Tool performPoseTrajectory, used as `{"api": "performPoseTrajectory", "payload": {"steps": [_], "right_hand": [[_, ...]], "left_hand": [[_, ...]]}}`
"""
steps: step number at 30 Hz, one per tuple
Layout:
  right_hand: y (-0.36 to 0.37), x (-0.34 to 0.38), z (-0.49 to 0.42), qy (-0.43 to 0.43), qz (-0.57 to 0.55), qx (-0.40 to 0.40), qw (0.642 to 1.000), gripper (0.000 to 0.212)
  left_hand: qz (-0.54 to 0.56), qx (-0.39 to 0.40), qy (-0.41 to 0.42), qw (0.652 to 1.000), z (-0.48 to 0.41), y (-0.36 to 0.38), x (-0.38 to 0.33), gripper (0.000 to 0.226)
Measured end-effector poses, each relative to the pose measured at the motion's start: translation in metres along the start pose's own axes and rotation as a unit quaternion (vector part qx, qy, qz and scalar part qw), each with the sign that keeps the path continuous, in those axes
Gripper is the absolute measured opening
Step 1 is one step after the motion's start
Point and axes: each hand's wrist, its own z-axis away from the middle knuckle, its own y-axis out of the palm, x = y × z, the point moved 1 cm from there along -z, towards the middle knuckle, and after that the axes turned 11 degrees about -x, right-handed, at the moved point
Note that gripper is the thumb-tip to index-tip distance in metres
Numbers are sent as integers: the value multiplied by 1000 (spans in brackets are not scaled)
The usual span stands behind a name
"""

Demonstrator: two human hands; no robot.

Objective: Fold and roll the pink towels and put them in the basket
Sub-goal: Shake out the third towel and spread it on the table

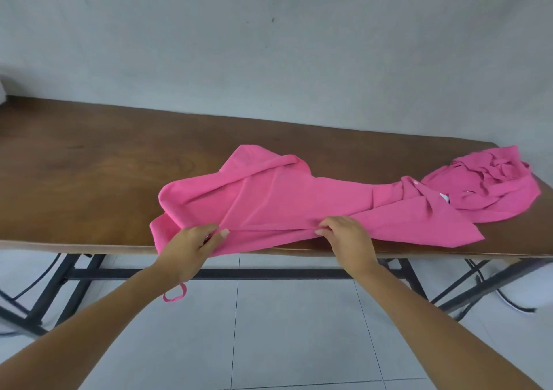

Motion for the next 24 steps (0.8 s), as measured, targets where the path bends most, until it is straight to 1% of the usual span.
{"api": "performPoseTrajectory", "payload": {"steps": [3,6,9,12,15,18,24], "right_hand": [[-5,30,7,4,-18,-7,1000,28],[-6,58,22,13,-24,-29,999,28],[-6,78,39,55,-23,-65,996,27],[-10,91,56,38,28,-103,994,37],[-20,100,69,28,96,-85,991,48],[-31,104,80,49,146,-52,987,57],[-49,114,98,63,157,-17,985,61]], "left_hand": [[-4,4,-5,1000,4,-20,32,42],[1,21,-5,1000,9,-32,56,29],[22,60,-23,998,12,-38,76,26],[31,64,-38,997,14,-41,91,26],[45,51,-58,996,16,-45,102,29],[37,32,-72,996,18,-49,107,35],[-3,-20,-55,998,43,-53,107,40]]}}
